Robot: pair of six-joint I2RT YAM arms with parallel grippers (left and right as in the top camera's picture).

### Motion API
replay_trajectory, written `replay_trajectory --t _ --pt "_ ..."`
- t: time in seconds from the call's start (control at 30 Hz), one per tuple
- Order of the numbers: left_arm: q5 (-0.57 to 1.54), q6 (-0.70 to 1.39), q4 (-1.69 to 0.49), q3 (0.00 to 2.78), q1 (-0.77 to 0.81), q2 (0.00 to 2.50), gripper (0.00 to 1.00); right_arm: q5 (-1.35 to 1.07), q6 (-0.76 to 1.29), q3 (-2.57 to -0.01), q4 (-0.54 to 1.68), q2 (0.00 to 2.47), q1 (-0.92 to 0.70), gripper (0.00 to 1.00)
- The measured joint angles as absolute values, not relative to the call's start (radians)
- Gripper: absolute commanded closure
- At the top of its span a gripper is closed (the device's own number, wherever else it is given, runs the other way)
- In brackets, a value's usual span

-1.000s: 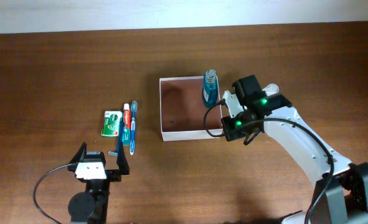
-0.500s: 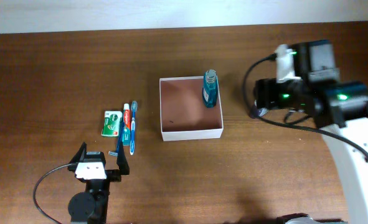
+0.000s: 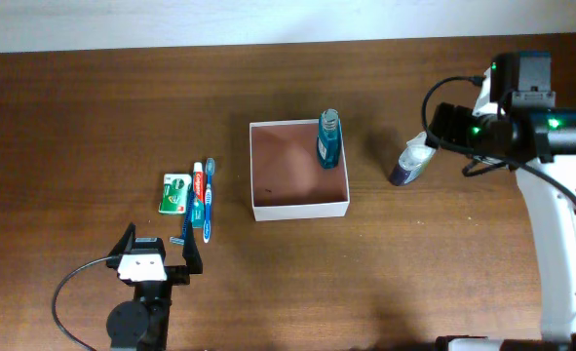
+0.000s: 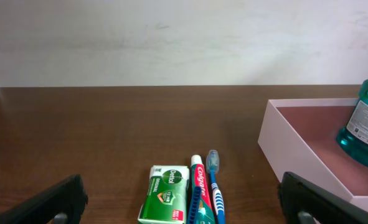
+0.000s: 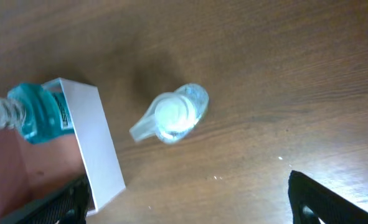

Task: Pack container
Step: 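Withdraw the right gripper right toward the clear soap pump bottle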

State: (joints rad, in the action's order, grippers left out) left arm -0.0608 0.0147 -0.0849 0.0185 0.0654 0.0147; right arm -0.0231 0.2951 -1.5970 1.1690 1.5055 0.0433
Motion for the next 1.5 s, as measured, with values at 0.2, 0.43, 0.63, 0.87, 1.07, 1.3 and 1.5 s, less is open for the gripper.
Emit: replay_trajectory --t 0.2,0.43,0.63,0.87,1.07,1.3,1.5 --pt "-0.061 0.015 -0.085 0.019 0.065 0.015 0.01 -0.023 0.353 -1.597 1.134 1.575 0.043 0.11" --pt "-0.061 0.015 -0.085 0.019 0.065 0.015 0.01 -0.023 0.381 -1.597 1.102 1.641 0.036 0.14" --pt "-0.061 0.015 -0.085 0.019 0.065 0.015 0.01 -0.023 0.412 -1.597 1.077 1.680 0.007 0.14" --pt "-0.061 0.015 -0.085 0.019 0.065 0.015 0.01 -0.023 0.451 -1.597 1.060 1.739 0.005 0.19" --pt "-0.061 0.015 -0.085 0.019 0.065 0.015 0.01 -0.023 0.477 -1.597 1.056 1.764 0.005 0.32" --pt "-0.061 0.015 -0.085 0.019 0.065 0.015 0.01 -0.023 0.495 -1.597 1.073 1.769 0.003 0.33" --pt "-0.061 0.015 -0.085 0.019 0.065 0.015 0.01 -0.023 0.498 -1.597 1.084 1.769 -0.031 0.33"
